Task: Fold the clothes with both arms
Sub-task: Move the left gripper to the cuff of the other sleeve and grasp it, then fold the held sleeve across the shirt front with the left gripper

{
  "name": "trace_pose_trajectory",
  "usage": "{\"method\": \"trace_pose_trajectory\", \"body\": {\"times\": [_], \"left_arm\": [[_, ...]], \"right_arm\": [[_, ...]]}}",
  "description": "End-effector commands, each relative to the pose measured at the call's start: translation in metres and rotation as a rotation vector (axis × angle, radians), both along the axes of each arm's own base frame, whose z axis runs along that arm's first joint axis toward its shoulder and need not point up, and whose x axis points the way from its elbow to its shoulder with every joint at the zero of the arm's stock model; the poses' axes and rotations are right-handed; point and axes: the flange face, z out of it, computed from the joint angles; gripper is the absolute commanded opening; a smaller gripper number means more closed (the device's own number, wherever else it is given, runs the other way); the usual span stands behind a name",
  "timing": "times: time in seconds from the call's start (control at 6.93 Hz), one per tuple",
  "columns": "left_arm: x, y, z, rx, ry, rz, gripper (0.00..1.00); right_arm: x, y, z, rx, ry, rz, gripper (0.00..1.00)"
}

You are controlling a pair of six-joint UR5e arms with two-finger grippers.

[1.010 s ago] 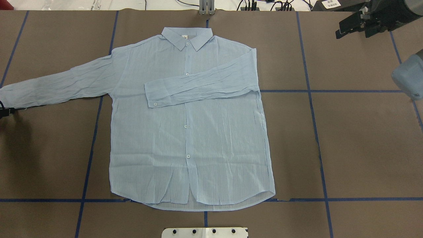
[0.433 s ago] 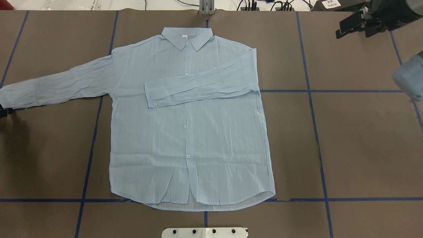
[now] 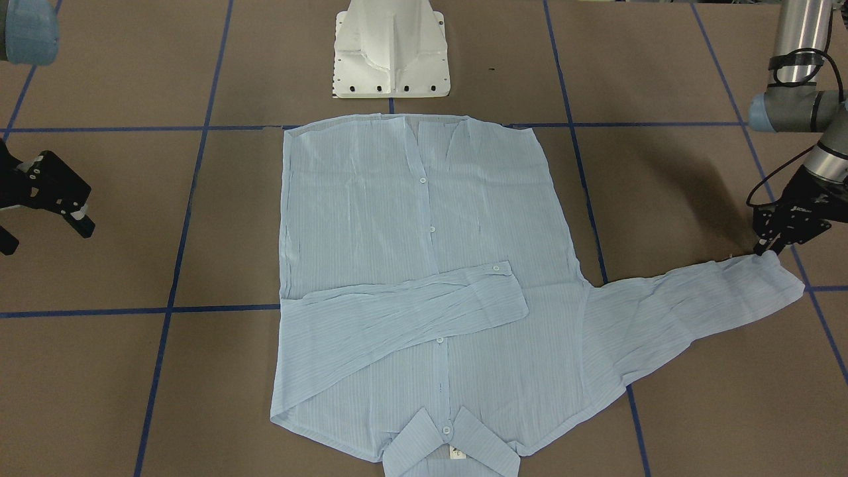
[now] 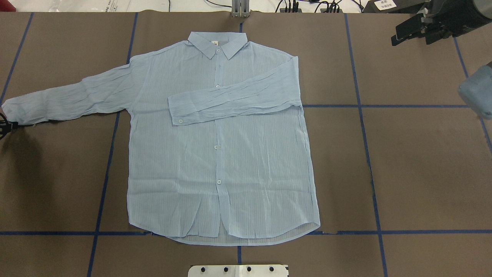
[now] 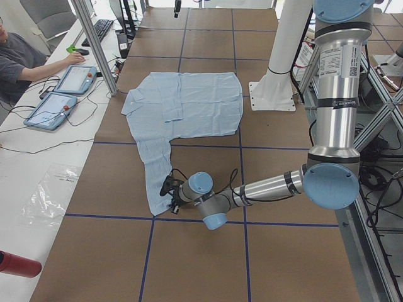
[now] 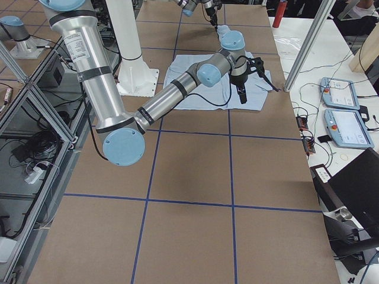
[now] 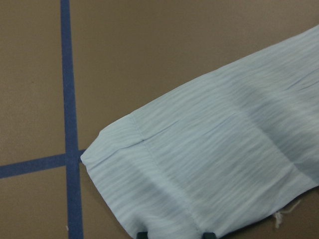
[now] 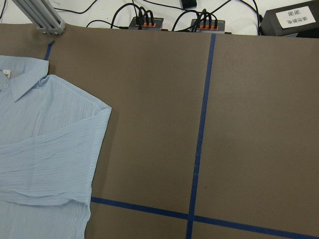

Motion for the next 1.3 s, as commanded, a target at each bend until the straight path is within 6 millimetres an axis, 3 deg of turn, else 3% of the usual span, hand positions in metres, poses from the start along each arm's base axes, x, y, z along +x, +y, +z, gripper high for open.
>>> {"method": "trace_pose_trajectory", "body": {"times": [0.0, 0.29, 0.43, 0.72, 0.87, 1.15], "left_arm": [[0.003, -0.005, -0.007, 0.006, 0.01, 0.008, 0.0], [0.003, -0.015, -0.022, 0.027, 0.036, 0.012, 0.0], [-0.006, -0.029, -0.048, 0.07, 0.065, -0.009, 0.0], [-0.002, -0.045, -0.123, 0.189, 0.137, -0.016, 0.0], [0.01, -0.06, -0.157, 0.214, 0.177, 0.005, 0.0], [0.044, -0.111, -0.249, 0.095, 0.349, -0.008, 0.0]], "right_arm": [[0.0, 0.001, 0.0, -0.003, -0.003, 0.002, 1.0], [0.0, 0.001, 0.0, -0.005, -0.003, 0.003, 1.0], [0.0, 0.002, -0.001, -0.004, -0.004, 0.004, 1.0], [0.0, 0.002, 0.002, -0.01, -0.002, 0.004, 1.0], [0.0, 0.002, 0.002, -0.01, -0.002, 0.004, 1.0], [0.0, 0.002, 0.003, -0.012, -0.002, 0.003, 1.0]]}}
